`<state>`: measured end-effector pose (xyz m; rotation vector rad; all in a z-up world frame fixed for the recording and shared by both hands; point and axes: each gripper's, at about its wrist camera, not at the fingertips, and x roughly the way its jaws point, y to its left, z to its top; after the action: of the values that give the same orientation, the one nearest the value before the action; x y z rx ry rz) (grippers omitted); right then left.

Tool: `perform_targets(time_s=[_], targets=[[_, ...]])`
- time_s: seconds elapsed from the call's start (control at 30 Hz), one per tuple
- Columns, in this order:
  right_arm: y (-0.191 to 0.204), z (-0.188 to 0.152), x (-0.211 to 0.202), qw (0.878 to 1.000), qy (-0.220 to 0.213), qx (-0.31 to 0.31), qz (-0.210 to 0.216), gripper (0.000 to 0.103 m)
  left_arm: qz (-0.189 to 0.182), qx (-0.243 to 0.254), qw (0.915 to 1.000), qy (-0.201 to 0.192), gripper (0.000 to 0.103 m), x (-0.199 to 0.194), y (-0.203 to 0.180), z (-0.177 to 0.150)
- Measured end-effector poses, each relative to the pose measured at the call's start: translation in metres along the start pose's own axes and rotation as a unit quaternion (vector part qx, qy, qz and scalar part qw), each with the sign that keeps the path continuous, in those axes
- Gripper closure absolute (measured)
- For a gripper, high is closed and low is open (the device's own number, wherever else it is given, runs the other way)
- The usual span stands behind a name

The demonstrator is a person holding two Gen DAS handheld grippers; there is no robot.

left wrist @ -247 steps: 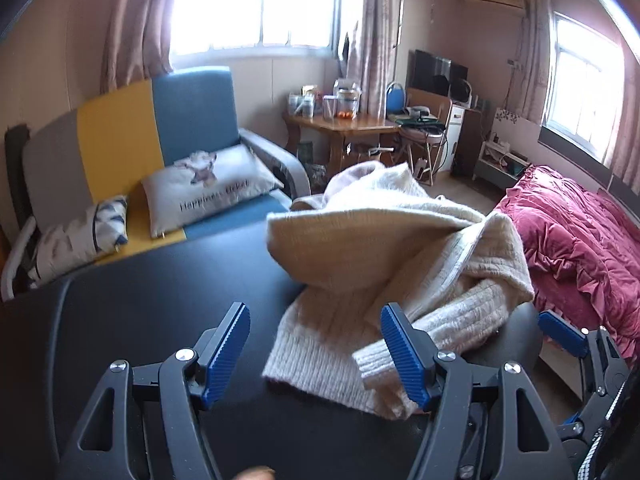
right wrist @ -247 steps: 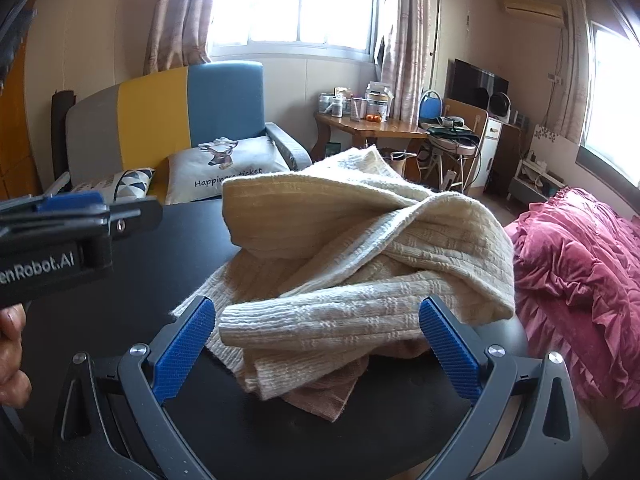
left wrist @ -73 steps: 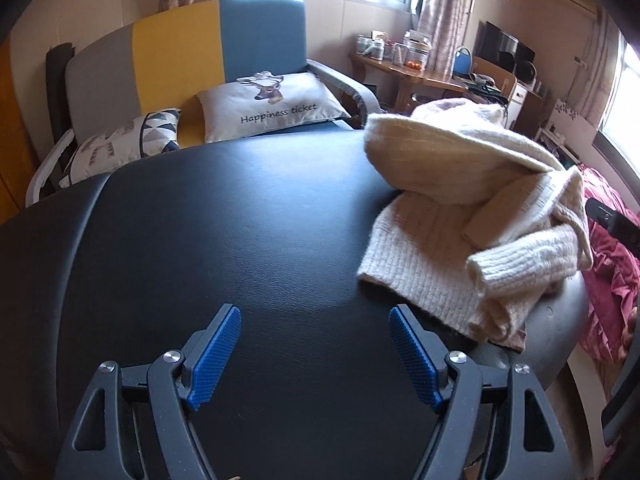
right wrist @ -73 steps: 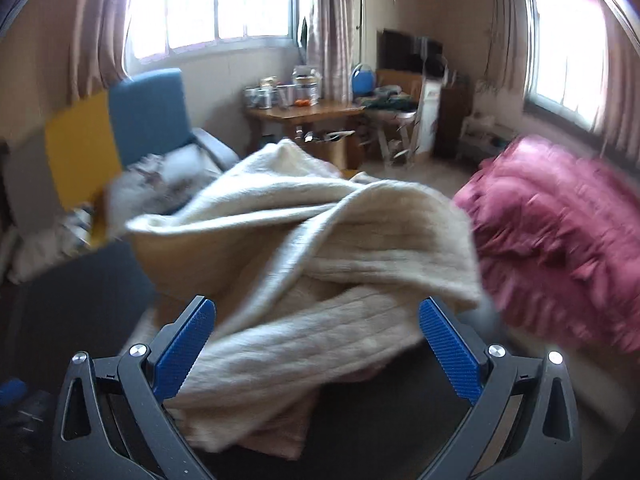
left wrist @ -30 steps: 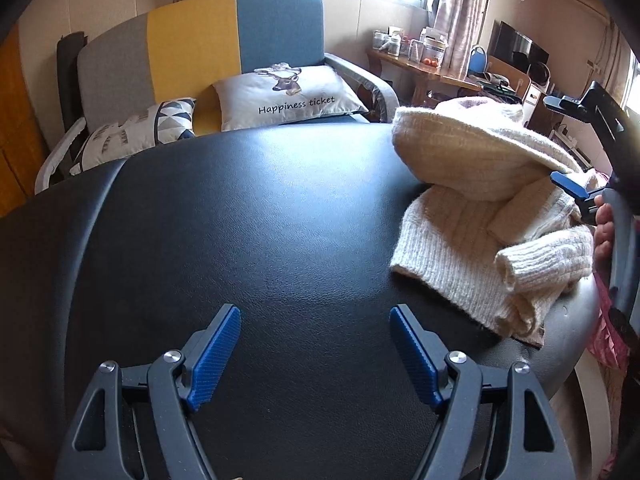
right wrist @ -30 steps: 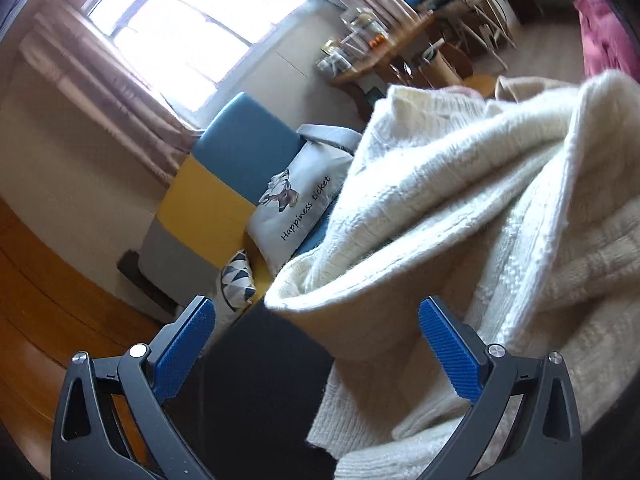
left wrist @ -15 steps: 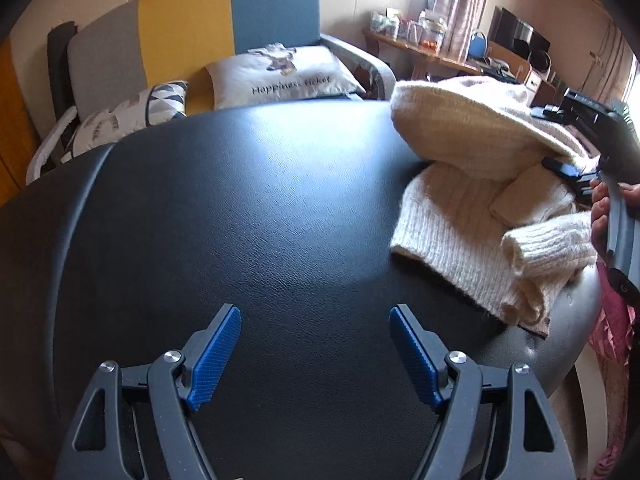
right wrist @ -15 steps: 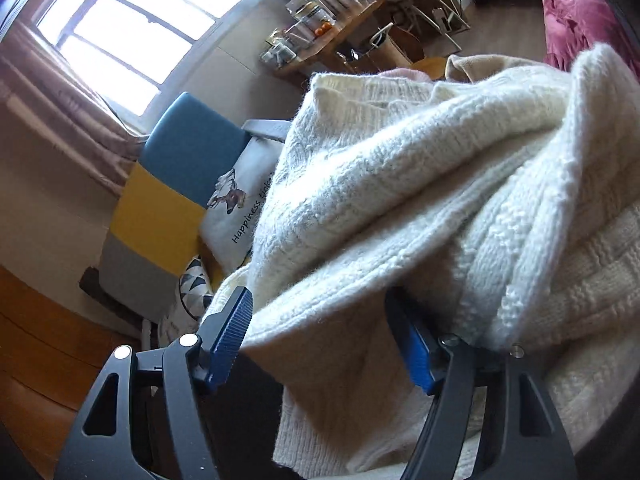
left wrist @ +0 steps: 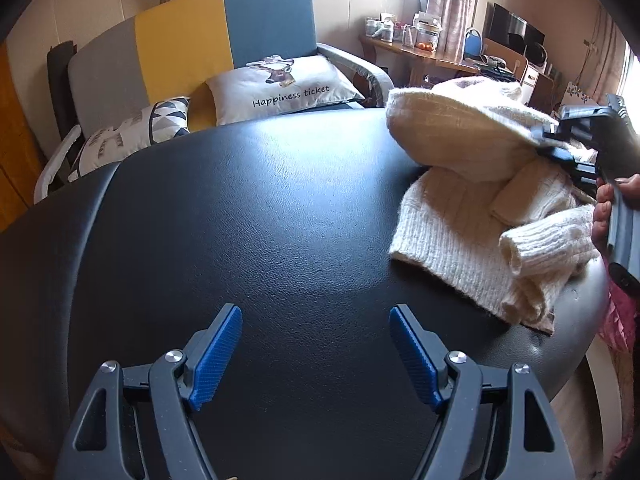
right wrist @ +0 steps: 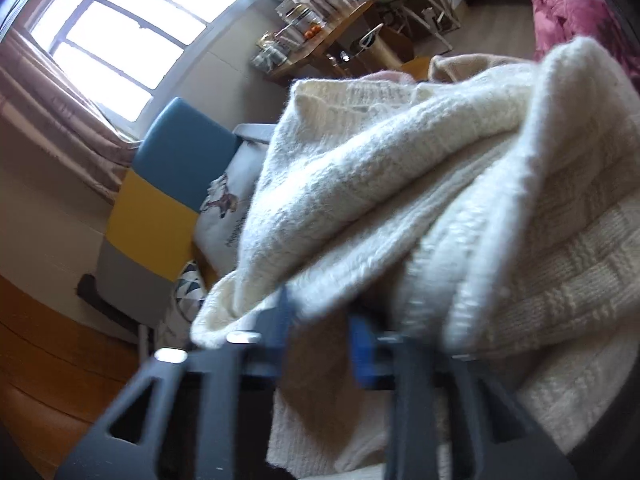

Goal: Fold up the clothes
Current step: 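Close the right gripper on the cream sweater's edge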

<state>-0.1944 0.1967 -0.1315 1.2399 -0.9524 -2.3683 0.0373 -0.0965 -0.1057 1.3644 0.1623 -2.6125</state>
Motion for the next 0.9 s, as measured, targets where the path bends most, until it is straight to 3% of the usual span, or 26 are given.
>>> perform_targets(time_s=[0.57, 0.73, 0.9], targets=[[0.029, -0.009, -0.009, 0.993, -0.037, -0.093, -0.058, 0.096, -0.018, -0.023, 0.9995, -0.008, 0.025, -0.008, 0.021, -0.006], [0.051, -0.029, -0.029, 0.987, -0.052, -0.154, -0.015, 0.097, -0.079, -0.040, 0.9960, 0.002, 0.025, -0.011, 0.027, -0.004], [0.080, -0.070, -0.049, 0.974, -0.051, -0.219, 0.024, 0.097, -0.157, -0.080, 0.9839, 0.031, 0.026, 0.000, 0.034, 0.010]])
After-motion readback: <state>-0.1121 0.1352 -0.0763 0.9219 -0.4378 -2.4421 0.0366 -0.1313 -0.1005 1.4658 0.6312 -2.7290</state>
